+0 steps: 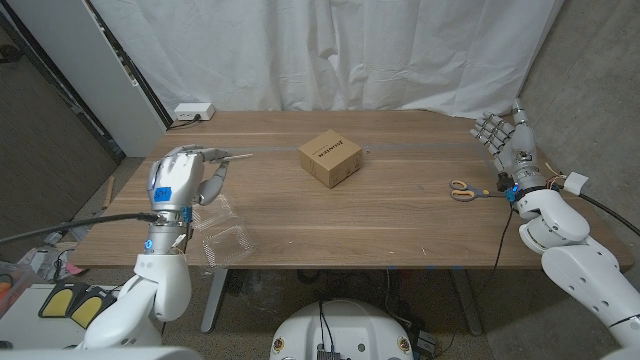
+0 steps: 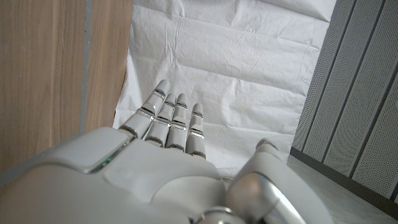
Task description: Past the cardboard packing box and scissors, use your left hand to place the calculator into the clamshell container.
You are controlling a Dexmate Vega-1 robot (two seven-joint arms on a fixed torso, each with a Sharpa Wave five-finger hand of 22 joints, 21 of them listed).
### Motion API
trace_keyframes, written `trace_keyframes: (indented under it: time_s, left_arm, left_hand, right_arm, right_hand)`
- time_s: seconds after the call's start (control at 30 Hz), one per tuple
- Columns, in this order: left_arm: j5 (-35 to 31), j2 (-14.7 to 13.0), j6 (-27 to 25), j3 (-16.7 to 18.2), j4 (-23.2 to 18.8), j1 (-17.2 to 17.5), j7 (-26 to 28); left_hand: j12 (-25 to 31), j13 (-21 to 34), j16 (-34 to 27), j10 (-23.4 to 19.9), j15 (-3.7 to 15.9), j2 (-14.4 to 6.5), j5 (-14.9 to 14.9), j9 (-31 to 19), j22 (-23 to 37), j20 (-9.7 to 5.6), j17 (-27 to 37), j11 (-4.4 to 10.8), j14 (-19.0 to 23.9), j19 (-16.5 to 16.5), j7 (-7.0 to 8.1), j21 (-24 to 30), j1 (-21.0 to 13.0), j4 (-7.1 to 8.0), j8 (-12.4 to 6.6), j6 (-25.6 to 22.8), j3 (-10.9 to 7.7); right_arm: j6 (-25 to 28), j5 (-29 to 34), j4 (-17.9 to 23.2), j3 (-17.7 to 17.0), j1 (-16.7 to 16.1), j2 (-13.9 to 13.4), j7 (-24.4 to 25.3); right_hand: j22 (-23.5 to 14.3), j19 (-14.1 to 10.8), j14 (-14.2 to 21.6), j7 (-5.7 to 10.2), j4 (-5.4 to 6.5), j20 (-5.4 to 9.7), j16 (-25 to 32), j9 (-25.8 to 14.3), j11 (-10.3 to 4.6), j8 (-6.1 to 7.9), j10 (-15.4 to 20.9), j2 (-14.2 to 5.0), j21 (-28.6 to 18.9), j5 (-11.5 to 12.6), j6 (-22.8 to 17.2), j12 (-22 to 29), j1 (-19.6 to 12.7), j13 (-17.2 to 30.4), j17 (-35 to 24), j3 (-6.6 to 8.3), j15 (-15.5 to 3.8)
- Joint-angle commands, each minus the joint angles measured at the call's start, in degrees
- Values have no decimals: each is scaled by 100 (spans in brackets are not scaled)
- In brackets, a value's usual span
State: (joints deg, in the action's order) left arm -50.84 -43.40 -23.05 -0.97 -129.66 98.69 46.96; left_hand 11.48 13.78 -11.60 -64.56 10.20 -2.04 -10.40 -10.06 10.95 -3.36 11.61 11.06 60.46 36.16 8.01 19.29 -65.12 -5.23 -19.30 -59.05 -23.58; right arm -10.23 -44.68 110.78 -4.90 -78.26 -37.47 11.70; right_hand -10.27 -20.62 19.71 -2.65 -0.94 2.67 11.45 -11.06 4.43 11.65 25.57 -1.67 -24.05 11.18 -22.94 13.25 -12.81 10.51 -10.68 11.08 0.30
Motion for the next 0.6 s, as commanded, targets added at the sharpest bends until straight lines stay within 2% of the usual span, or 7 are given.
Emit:
trace_keyframes:
  time_s: [0.03,0.3,0.6]
  left_arm:
    - [-201,296,-116,304,-169,351,17]
    - [-302,555,-127,513,-217,553,107]
    - [-367,808,-168,605,-110,603,205]
  left_hand:
    - [31,9,-14,-33,274,-11,-26,-55,14,-667,21,18,57,56,-154,36,-34,-5,-17,-836,-52]
    - [25,7,-13,-29,273,-8,-26,-56,14,-676,22,18,61,59,-164,41,-30,-2,-17,-842,-69]
    - [31,15,-12,-39,271,2,-25,-57,14,-675,22,19,63,57,-179,44,-20,3,-11,-837,-85]
  right_arm:
    - [11,-31,-87,67,76,-1,-51]
    - [29,-41,-122,109,139,-30,-77]
    - [89,-72,-205,202,290,-60,-107]
  right_hand:
    - [-10,-51,72,-7,-2,50,-13,-11,3,-17,33,-13,12,6,-57,-31,32,34,-17,-29,12]
    - [-11,-55,73,-5,-4,50,-14,-11,8,-15,37,-14,24,5,-61,-31,34,34,-17,-32,8]
    - [-11,-63,75,-13,-7,49,-14,-11,12,-14,33,-17,35,6,-67,-35,33,35,-17,-33,5]
